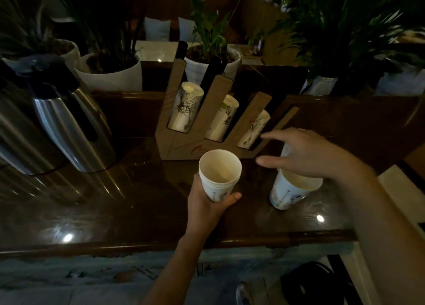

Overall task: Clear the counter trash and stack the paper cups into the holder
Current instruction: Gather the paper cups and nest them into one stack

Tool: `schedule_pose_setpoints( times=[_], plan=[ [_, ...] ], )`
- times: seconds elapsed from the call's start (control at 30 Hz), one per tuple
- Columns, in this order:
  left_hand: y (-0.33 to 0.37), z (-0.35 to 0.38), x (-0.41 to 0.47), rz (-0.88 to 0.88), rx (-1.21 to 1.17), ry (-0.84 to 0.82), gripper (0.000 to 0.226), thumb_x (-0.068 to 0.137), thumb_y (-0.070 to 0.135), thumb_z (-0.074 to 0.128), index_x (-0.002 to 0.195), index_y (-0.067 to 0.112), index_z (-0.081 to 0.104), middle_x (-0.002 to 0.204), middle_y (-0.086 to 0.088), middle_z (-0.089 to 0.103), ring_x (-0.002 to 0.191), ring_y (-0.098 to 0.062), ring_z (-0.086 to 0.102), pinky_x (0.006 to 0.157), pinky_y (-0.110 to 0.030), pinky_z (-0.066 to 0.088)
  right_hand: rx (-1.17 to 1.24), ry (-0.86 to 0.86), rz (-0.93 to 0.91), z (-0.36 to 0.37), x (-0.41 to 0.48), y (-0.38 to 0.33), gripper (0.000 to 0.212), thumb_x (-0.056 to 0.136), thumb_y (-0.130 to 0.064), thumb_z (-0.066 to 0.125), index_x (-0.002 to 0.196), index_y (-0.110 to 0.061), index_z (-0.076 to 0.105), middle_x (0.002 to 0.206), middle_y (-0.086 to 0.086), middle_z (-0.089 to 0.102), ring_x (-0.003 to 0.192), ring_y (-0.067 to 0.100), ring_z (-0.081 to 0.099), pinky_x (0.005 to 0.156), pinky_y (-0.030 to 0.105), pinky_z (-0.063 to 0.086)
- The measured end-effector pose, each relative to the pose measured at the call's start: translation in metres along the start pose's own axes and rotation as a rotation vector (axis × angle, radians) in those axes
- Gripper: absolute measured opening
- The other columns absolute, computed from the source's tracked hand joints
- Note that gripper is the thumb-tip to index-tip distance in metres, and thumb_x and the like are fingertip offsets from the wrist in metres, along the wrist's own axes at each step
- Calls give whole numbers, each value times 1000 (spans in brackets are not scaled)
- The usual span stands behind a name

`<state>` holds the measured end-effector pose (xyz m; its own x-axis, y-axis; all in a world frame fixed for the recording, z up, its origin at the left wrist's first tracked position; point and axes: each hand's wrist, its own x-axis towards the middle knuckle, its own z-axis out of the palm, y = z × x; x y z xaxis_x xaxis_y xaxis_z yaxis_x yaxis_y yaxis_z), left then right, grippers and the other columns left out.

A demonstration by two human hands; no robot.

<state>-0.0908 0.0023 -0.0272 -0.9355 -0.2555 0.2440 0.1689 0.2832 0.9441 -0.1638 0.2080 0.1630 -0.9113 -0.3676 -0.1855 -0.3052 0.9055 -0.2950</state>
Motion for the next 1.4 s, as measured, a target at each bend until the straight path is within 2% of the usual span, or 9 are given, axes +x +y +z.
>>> schedule_pose_setpoints(
  times=[0.13,0.3,0.6,0.77,1.0,1.13,1.23,1.3,1.4],
  plan=[
    [0,2,1,13,-10,-19,94,63,43,92,126,72,28,136,14,59,125,2,59,95,-12,50,-54,97,219,12,-25,32,96,67,-83,57,146,-30,45,149,10,47,134,33,45,97,45,47],
    [-3,2,0,-14,-24,-33,92,63,43,92,134,55,34,138,13,59,127,0,58,92,-6,50,-21,121,210,39,-36,31,91,68,-65,78,144,-32,42,144,9,49,128,31,48,91,42,47],
    [3,0,-2,-14,-17,-1,90,65,40,93,127,66,34,130,23,61,120,12,59,91,0,48,262,739,-277,-33,-44,-13,73,78,-65,60,146,-42,43,127,-1,46,110,8,47,80,12,38],
    [1,0,-2,-12,-40,7,90,64,35,96,126,66,38,128,29,64,120,12,61,93,-6,52,334,478,-425,8,-17,-53,75,82,-62,59,149,-34,41,127,-3,40,115,14,47,89,27,45],
    [3,0,-3,-31,-76,-19,89,71,35,93,142,41,40,133,7,66,120,-10,68,97,-39,60,274,201,-416,83,14,-56,76,86,-68,52,152,-38,28,152,-11,25,134,9,32,99,36,42],
    [0,1,-4,-36,-83,-36,93,69,51,88,145,23,42,132,1,66,119,-12,69,95,-45,61,179,163,-421,100,13,-49,84,89,-77,37,157,-32,16,166,-12,5,152,11,2,118,39,17],
    [1,1,-3,-45,-63,-28,91,67,56,88,142,35,42,132,9,66,119,-7,68,94,-34,61,219,47,-402,94,12,-44,78,93,-72,34,157,-36,8,167,-17,-4,151,3,-11,119,37,4],
    [0,2,-2,-52,-33,-13,86,65,45,94,132,57,40,128,23,65,117,5,65,91,-15,56,357,23,-352,76,13,-32,69,95,-66,36,156,-40,15,166,-15,11,151,4,7,120,38,16],
    [-2,1,-1,-47,-9,-9,89,64,36,96,123,65,36,121,35,62,115,18,59,85,2,48,445,408,-219,35,15,5,49,99,-52,45,145,-35,44,149,-9,47,125,-3,46,99,27,43]
  ],
)
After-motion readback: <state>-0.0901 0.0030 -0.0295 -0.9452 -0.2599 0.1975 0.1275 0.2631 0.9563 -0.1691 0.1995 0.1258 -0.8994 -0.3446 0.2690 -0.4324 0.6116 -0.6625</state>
